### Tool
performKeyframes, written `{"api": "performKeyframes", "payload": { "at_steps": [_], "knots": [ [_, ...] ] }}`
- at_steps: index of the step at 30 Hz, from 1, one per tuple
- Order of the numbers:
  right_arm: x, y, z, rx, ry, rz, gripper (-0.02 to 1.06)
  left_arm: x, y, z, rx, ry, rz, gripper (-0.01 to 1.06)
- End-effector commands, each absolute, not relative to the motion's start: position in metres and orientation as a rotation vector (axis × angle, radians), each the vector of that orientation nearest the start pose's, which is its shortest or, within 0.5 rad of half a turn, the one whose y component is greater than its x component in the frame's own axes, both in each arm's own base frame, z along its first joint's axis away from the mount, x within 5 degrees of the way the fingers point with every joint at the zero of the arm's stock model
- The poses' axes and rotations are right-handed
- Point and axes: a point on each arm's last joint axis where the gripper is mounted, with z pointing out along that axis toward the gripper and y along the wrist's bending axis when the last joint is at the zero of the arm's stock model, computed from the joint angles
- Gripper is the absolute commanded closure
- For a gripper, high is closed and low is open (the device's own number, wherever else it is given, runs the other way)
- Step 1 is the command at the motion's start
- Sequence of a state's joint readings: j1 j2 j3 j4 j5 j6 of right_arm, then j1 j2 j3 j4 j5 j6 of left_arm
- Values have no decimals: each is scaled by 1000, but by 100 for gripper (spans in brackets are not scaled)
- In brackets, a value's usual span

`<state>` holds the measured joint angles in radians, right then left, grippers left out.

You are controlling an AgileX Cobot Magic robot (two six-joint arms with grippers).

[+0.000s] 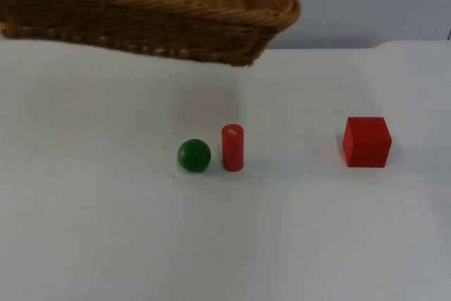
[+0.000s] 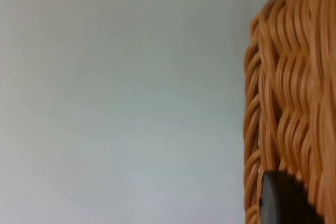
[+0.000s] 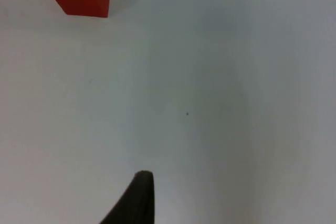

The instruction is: Pick up the basket with the left hand and place the object to the left of the red cylinder into the basket with the right hand.

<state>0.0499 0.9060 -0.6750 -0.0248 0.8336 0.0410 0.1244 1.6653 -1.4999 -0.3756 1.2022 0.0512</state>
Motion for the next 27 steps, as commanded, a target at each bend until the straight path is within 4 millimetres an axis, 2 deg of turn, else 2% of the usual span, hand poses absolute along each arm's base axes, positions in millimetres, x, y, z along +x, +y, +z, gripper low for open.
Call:
{"api": "performKeyframes", "payload": {
  "at_steps": [1,5,6,8,9,10,11,13,20,22,27],
  "knots": [
    [158,7,283,-12,2536,24,-1,326,23,326,-269,2709,-522,105],
    [158,9,283,-11,2537,68,-1,282,64,308,-435,2660,-594,105],
    [158,9,283,-11,2537,68,-1,282,64,308,-435,2660,-594,105],
    [158,13,283,-32,2535,110,-1,256,92,293,-575,2613,-636,105],
    [158,14,283,-52,2532,125,-1,248,99,287,-605,2590,-658,105],
    [158,14,283,-52,2532,125,-1,248,99,287,-605,2590,-658,105],
    [158,16,283,-80,2527,142,-1,241,107,284,-683,2528,-670,105],
    [158,18,284,-114,2521,171,-1,235,110,279,-756,2435,-700,105],
    [158,24,285,-197,2500,234,-1,233,113,275,-768,2441,-620,105],
    [158,30,287,-297,2466,293,-1,235,114,276,-783,2417,-616,105],
    [157,35,288,-383,2434,330,-1,238,121,277,-852,2346,-562,105]
  ]
}}
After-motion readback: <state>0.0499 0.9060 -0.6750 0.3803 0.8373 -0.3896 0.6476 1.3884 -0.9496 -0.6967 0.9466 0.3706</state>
